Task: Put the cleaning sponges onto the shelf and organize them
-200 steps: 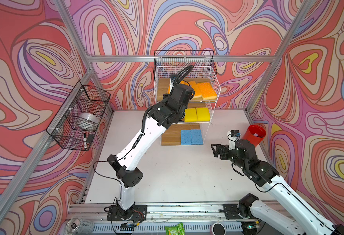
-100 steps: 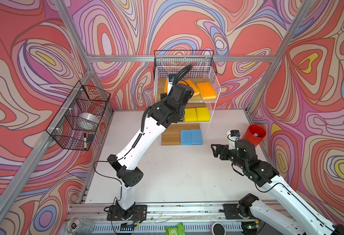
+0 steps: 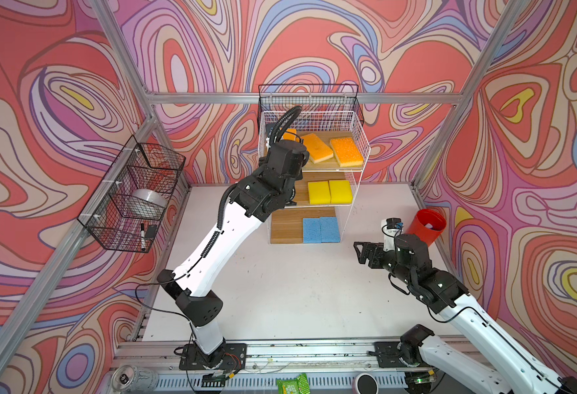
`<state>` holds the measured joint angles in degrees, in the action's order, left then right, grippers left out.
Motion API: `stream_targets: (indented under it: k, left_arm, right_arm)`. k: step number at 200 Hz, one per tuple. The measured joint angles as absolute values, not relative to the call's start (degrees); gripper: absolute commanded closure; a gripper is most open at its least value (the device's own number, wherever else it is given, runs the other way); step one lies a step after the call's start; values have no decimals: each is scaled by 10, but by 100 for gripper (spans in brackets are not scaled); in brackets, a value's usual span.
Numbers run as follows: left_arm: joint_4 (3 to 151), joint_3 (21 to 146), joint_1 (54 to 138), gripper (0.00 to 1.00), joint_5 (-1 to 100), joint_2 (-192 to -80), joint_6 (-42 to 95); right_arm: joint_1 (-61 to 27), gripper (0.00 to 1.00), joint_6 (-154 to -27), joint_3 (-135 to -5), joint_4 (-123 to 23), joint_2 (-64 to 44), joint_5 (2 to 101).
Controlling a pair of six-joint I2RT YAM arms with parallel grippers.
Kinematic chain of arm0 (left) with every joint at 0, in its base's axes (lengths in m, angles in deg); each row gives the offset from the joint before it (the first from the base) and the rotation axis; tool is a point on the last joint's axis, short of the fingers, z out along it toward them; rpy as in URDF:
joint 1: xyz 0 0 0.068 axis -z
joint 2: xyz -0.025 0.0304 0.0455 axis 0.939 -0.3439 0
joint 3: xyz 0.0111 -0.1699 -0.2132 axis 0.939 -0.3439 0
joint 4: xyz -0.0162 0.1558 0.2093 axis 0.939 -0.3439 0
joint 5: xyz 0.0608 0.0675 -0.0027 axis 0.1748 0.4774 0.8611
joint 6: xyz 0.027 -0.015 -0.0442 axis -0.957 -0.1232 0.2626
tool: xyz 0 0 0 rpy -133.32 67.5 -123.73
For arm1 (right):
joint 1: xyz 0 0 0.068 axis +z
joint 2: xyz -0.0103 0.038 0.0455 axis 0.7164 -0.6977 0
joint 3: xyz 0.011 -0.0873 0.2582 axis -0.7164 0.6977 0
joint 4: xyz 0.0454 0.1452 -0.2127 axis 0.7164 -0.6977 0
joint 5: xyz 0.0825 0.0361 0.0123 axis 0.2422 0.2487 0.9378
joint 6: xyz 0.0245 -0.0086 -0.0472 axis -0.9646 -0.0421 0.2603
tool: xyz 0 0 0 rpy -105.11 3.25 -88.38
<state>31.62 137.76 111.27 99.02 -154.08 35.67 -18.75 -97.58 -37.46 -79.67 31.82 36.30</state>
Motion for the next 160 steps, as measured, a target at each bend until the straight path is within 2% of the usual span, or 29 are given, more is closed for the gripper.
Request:
stream_targets:
  k: [92, 160]
  left_arm:
    - [248, 1407, 1116, 41, 1007, -1548, 372]
    - [231, 1432, 1122, 19, 989, -1578, 371]
  right_arm:
    - [-187, 2, -976, -375, -797, 318, 364]
    - [-187, 2, -976, -375, -797, 321, 364]
